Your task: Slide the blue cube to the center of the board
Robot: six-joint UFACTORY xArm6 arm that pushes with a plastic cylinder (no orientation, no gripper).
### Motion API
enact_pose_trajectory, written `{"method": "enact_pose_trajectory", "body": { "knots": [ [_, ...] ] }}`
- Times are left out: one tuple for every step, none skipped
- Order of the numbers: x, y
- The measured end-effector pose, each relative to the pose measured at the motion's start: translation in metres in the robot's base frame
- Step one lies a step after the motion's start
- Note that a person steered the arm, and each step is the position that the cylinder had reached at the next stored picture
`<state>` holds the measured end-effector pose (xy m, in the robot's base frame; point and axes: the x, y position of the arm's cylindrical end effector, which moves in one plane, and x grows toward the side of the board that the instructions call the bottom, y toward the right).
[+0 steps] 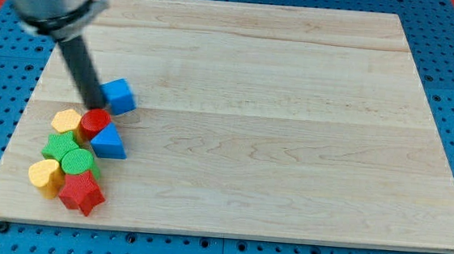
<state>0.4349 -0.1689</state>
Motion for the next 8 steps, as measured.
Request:
{"method": "enact_pose_trajectory", "body": {
  "knots": [
    [-0.025,0.02],
    [-0.043,0.027],
    [-0.047,0.022],
    [-0.047,0.031],
    [-0.047,0.05],
    [-0.046,0.085],
    [-0.05,0.097],
    [-0.051,0.102]
  ]
}}
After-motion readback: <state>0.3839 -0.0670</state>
